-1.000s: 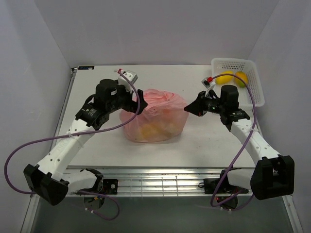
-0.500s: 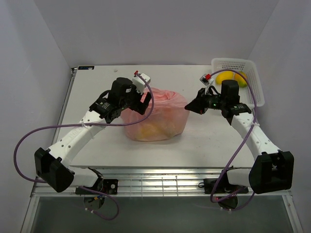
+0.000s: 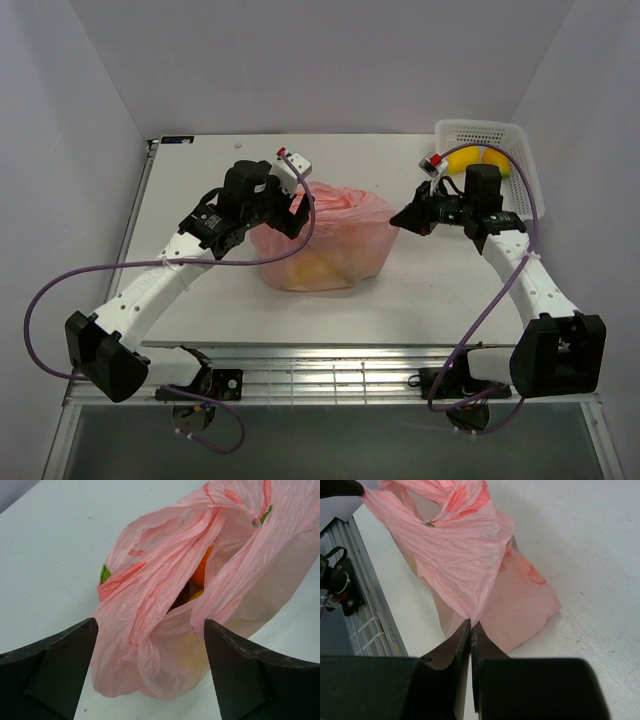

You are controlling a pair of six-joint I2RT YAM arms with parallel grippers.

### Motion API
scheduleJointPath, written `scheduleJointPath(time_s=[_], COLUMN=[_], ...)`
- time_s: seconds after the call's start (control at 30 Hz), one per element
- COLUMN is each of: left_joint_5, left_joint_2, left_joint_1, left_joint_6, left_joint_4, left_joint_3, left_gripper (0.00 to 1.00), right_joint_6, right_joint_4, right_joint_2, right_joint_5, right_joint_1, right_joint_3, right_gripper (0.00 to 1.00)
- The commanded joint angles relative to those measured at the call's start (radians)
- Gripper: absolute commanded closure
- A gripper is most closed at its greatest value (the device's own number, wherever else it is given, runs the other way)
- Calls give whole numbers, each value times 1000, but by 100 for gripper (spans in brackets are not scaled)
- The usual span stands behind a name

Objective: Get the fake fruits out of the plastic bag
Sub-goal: Untie the plastic bag at the center of the board.

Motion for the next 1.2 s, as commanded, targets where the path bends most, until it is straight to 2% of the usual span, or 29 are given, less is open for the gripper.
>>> scheduleJointPath(time_s=[0.0,0.17,0.2,0.3,0.53,0.7,0.73,0.77,0.87,0.9,0.93,1.0,1.17], left_joint_5=[-23,-51,3,49,-24,-25,-26,-73,-87,-86,-83,-97,-98], left_joint_2=[-46,16,31,62,122,142,142,142,148,148,151,146,73], left_joint_1=[2,3,3,3,11,38,43,51,69,71,72,78,97], left_joint_6=[31,48,54,79,77,73,73,68,53,42,36,24,-25], left_joint_4=[35,50,28,23,33,41,43,53,67,72,75,96,145], left_joint_3=[-10,26,48,49,30,24,20,9,9,18,24,33,17], left_gripper=[2,2,2,2,2,4,7,19,40,58,69,100,100], right_joint_6=[-108,-165,-166,-172,-240,-263,-264,-264,-266,-269,-269,-266,-219], right_joint_4=[-59,-112,-110,-112,-119,-136,-136,-136,-139,-144,-144,-142,-139], right_joint_2=[-12,5,4,1,-41,-53,-56,-59,-61,-59,-58,-54,-45], right_joint_5=[-76,-54,-53,-57,-86,-77,-76,-79,-86,-86,-83,-74,2], right_joint_1=[-20,-20,-21,-21,-34,-47,-52,-60,-64,-67,-66,-70,-78], right_joint_3=[49,60,61,69,44,47,46,47,46,46,44,43,50], right_gripper=[92,92,92,92,92,92,92,92,92,92,92,92,92])
